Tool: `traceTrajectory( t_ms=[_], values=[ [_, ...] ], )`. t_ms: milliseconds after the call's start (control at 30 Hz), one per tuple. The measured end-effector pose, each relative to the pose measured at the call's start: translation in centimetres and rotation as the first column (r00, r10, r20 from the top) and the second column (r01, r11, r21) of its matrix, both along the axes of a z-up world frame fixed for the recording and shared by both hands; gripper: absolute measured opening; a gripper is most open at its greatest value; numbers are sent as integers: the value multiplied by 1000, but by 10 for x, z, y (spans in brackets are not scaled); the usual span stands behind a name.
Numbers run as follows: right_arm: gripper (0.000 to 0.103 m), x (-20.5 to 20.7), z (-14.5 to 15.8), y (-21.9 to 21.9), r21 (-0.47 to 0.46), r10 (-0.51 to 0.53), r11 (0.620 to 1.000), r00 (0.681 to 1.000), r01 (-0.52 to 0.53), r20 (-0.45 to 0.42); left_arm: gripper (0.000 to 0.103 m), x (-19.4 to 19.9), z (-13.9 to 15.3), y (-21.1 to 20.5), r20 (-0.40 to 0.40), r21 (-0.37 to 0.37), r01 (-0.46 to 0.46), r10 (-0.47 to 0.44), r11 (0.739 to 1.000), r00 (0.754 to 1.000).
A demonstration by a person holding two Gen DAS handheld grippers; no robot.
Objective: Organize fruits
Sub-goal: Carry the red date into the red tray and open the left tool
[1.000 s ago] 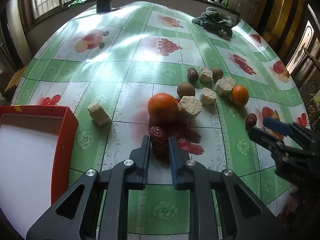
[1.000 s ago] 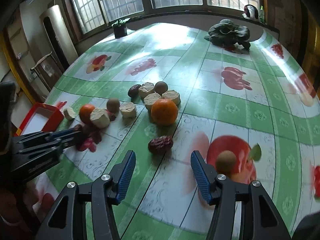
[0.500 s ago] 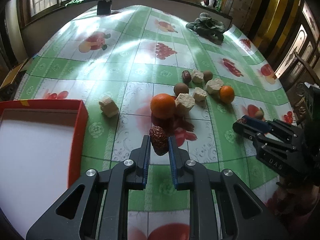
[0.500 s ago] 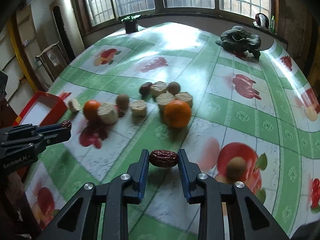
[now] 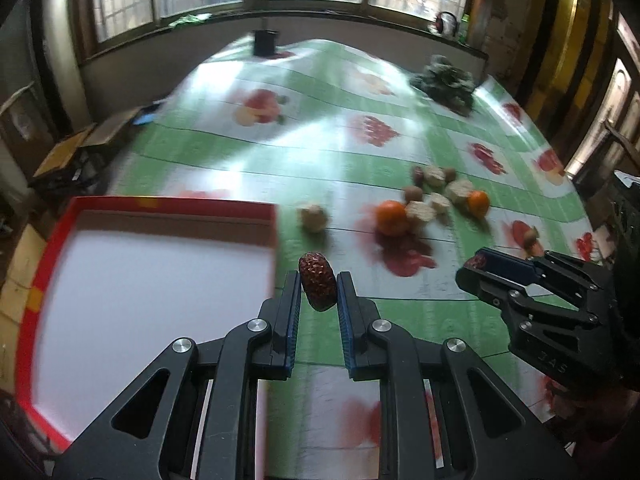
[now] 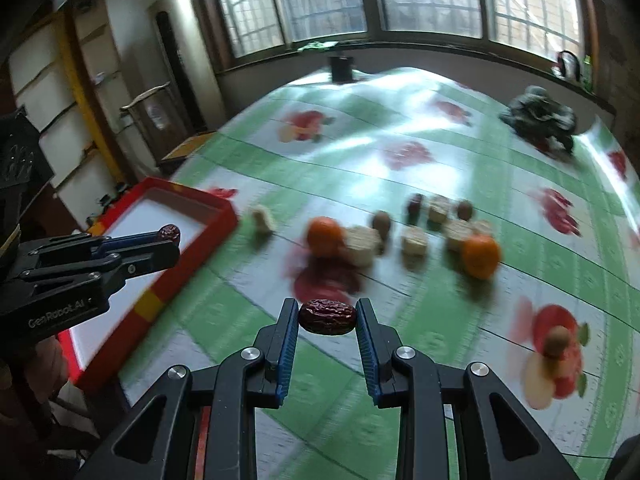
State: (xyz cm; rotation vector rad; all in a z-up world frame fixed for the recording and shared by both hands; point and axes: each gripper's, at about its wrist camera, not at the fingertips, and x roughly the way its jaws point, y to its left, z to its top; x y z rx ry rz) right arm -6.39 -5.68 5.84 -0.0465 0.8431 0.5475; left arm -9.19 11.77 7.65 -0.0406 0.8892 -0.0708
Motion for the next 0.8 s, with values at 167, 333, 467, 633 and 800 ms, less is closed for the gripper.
traceTrajectory(
  t_ms=[167,333,467,633,800],
  values=[
    [28,-4,7,36,4,64,998,998,-64,7,17,-8,3,35,11,42,-86,85,995,996],
    [28,-7,11,76,-14,132,991,991,-131,11,17,-4,-4,67,11,80,-160,160,984,987],
    [28,-4,14,104,-24,167,986,986,-166,19,17,5,-15,90,-8,85,-208,210,974,978],
    [28,5,17,135,-29,201,979,979,-200,23,17,14,-25,108,-24,86,-246,249,965,968],
    [28,18,12,163,-50,234,971,972,-234,11,17,26,-36,116,-54,86,-270,276,959,960]
  ],
)
